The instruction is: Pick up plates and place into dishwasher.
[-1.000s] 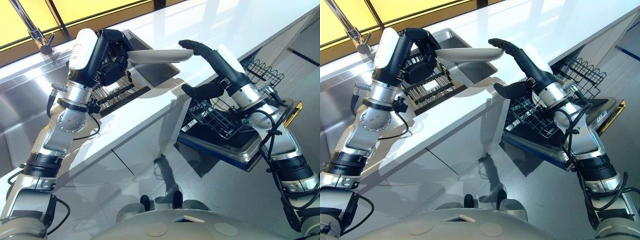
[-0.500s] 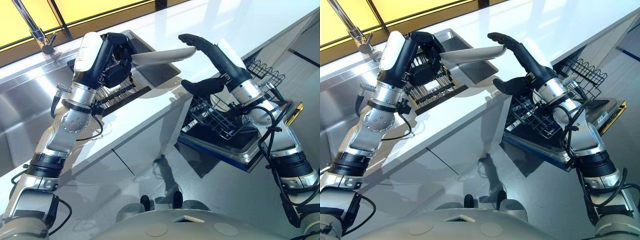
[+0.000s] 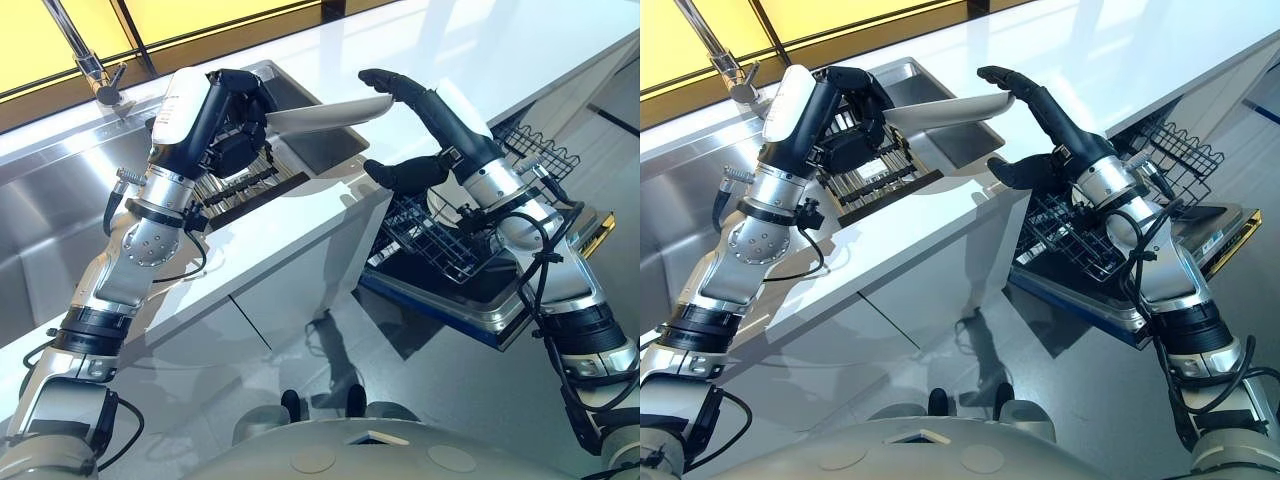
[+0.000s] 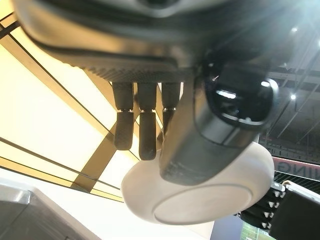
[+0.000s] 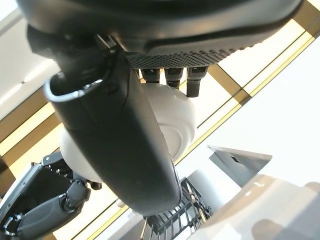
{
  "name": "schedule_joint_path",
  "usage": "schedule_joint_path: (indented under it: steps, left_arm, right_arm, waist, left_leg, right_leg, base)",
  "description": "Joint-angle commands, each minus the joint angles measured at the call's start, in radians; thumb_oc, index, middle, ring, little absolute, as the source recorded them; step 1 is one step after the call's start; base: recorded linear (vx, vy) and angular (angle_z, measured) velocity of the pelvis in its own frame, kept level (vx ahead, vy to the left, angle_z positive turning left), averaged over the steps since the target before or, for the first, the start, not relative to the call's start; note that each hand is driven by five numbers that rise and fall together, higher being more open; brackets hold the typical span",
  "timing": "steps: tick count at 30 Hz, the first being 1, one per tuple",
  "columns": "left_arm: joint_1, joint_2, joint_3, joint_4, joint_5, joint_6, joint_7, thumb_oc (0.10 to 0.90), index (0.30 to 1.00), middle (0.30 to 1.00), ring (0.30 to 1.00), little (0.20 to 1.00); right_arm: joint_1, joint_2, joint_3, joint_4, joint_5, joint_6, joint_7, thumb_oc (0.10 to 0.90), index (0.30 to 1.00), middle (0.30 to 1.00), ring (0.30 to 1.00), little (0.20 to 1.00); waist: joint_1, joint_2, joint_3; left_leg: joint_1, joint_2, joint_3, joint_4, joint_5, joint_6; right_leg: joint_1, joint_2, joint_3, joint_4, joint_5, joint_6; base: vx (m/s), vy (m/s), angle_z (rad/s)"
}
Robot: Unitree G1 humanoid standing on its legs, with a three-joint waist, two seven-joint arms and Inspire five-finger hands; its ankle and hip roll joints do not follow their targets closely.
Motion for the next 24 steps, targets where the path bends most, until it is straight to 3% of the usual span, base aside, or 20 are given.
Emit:
schedule_joint_path:
  steps: [1,4,7,11,14,20,24]
  left_arm:
    - [-0.131,-0.006,-0.038,-0.069,0.004,-0.037,0.031,0.1,0.3,0.3,0.3,0.2]
    - [-0.128,0.0,-0.036,-0.065,0.001,-0.037,0.034,0.1,0.3,0.3,0.3,0.2]
    - [-0.13,0.008,-0.039,-0.058,0.0,-0.03,0.043,0.1,0.3,0.3,0.3,0.2]
    - [-0.129,0.024,-0.03,-0.061,-0.005,-0.021,0.046,0.1,0.3,0.3,0.3,0.2]
    - [-0.129,0.039,-0.015,-0.063,-0.016,-0.017,0.047,0.1,0.3,0.3,0.3,0.2]
    - [-0.122,0.048,0.007,-0.058,-0.029,-0.021,0.052,0.1,0.3,0.3,0.3,0.2]
    - [-0.121,0.042,0.01,-0.058,-0.013,-0.025,0.058,0.1,0.3,0.3,0.3,0.2]
  right_arm:
    - [-0.178,0.008,-0.033,-0.082,-0.026,-0.082,-0.089,0.8,0.9,0.9,0.9,0.9]
    - [-0.173,-0.009,-0.044,-0.079,-0.183,-0.103,-0.161,0.8,0.9,0.9,0.9,0.9]
    - [-0.172,-0.036,-0.058,-0.061,-0.369,-0.07,-0.25,0.8,0.9,0.9,0.9,0.9]
    - [-0.184,-0.085,-0.084,-0.048,-0.437,-0.012,-0.281,0.8,0.9,0.9,0.9,0.9]
    - [-0.189,-0.109,-0.093,-0.036,-0.455,0.014,-0.281,0.8,0.9,0.9,0.9,0.9]
    - [-0.169,-0.115,-0.092,-0.015,-0.341,0.018,-0.196,0.8,0.9,0.9,0.9,0.9]
    - [-0.157,-0.107,-0.073,-0.004,-0.231,0.033,-0.056,0.8,0.9,0.9,0.9,0.9]
  waist:
    - [-0.001,0.015,-0.105]
    - [-0.002,0.017,-0.108]
    - [-0.002,0.019,-0.107]
    - [-0.002,0.019,-0.105]
    - [-0.001,0.018,-0.104]
    - [-0.001,0.018,-0.104]
    - [-0.001,0.014,-0.103]
  left_leg:
    - [-0.008,-0.041,-0.032,0.002,-0.088,0.03]
    - [-0.009,-0.041,-0.034,0.002,-0.089,0.029]
    - [-0.009,-0.041,-0.035,0.002,-0.089,0.03]
    - [-0.009,-0.041,-0.036,0.002,-0.087,0.029]
    - [-0.011,-0.041,-0.039,0.002,-0.086,0.028]
    - [-0.01,-0.043,-0.042,0.002,-0.084,0.028]
    - [-0.012,-0.044,-0.044,0.002,-0.083,0.027]
  right_leg:
    - [-0.002,0.049,-0.019,0.107,-0.133,0.021]
    - [-0.001,0.049,-0.016,0.106,-0.132,0.022]
    - [-0.002,0.049,-0.013,0.108,-0.132,0.023]
    - [-0.003,0.05,-0.013,0.113,-0.132,0.025]
    - [-0.004,0.051,-0.014,0.115,-0.133,0.024]
    - [-0.004,0.049,-0.018,0.12,-0.132,0.025]
    - [-0.005,0.047,-0.02,0.123,-0.129,0.024]
  base:
    - [0.0,0.0,0.0]
    - [0.0,0.0,0.0]
    - [0.0,0.0,0.0]
    - [-0.01,0.002,0.03]
    - [-0.01,0.005,0.04]
    - [0.0,0.002,0.03]
    - [0.0,0.0,0.0]
